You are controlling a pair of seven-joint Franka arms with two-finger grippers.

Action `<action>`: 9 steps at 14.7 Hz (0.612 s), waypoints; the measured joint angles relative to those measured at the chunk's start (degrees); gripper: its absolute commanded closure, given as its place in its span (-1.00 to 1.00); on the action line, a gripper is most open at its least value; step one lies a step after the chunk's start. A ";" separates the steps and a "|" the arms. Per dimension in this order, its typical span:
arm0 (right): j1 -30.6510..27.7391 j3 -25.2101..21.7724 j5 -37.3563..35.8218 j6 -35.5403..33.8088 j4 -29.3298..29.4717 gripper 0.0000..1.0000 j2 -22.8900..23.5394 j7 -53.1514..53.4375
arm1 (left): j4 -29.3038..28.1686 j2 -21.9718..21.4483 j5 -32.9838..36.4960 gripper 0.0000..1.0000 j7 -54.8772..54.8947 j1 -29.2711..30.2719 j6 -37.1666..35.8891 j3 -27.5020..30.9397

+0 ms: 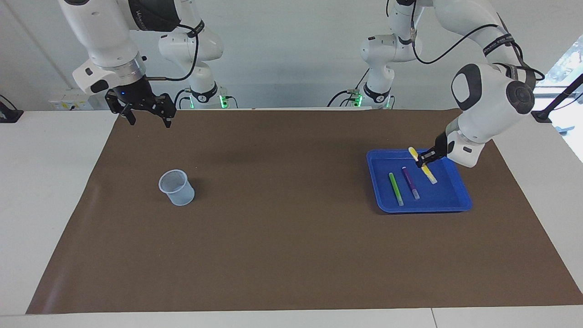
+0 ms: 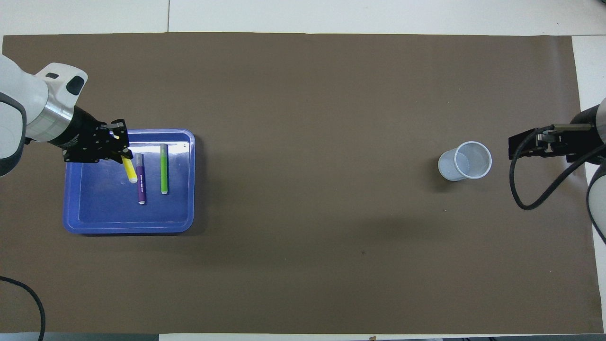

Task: Transfer and insert pens with both arms
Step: 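Lift the yellow pen with the left gripper while the right gripper approaches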

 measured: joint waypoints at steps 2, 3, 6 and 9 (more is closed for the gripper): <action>0.00 -0.06 0.00 0.00 0.00 -1.00 0.00 0.00 | 1.12 -1.82 -5.28 1.00 -11.42 -2.96 -1.00 -0.10; 0.00 -0.06 0.00 0.00 0.00 -1.00 0.00 0.00 | 1.13 -3.00 -8.60 1.00 -17.60 -4.12 -1.08 -0.14; 0.08 0.00 0.40 0.00 0.00 -1.00 0.00 0.00 | 0.83 -5.86 -19.80 1.00 -36.04 -6.90 -1.13 -0.21; 0.23 0.27 4.99 0.00 -0.01 -1.00 0.00 0.00 | -1.21 -7.33 -28.98 1.00 -49.08 -9.29 0.43 -0.23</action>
